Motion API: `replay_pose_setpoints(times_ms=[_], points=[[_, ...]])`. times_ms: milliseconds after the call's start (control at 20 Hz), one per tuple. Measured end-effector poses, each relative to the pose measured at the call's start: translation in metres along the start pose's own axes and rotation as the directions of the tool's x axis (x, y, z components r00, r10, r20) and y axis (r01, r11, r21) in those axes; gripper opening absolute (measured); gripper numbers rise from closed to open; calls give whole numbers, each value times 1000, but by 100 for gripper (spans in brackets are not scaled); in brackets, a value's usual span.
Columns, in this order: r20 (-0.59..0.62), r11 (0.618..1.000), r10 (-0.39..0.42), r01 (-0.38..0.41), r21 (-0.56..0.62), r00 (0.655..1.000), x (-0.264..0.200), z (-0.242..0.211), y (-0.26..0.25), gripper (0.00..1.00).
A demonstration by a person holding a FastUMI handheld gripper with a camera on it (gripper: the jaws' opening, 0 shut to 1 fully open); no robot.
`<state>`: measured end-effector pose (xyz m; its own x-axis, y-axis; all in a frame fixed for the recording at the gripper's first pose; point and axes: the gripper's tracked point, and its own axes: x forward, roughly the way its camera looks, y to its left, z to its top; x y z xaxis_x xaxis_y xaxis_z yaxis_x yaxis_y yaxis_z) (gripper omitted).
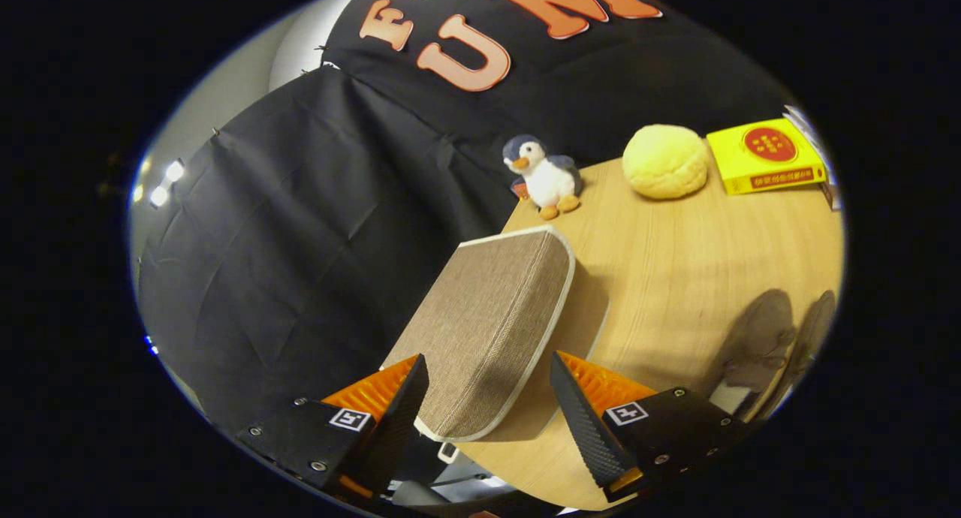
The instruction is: Open the storage box then place both shoes into the box .Put the left shoe in first, then the right shoe, with the right side of both shoes facing outward in a uniform manner.
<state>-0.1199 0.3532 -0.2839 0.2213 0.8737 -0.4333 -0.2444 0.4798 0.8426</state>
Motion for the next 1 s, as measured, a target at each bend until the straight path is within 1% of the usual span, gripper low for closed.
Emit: replay_pose_setpoints(times_ms=[400,500,700,800,850,900,950,1000], points=[[-78,987,67,-55,150,995,30,-34,-14,97],[-70,975,107,-91,205,992,34,-35,-12,98],[-51,940,182,-158,303,982,41,-36,-5,94],[-38,927,197,-174,331,980,41,-36,-4,85],[-38,925,202,-178,335,979,40,-37,-3,77],[-39,919,211,-184,348,977,39,-36,-3,76],[-41,910,223,-193,368,974,38,-35,-1,71],[-39,900,235,-203,386,971,36,-33,0,69]])
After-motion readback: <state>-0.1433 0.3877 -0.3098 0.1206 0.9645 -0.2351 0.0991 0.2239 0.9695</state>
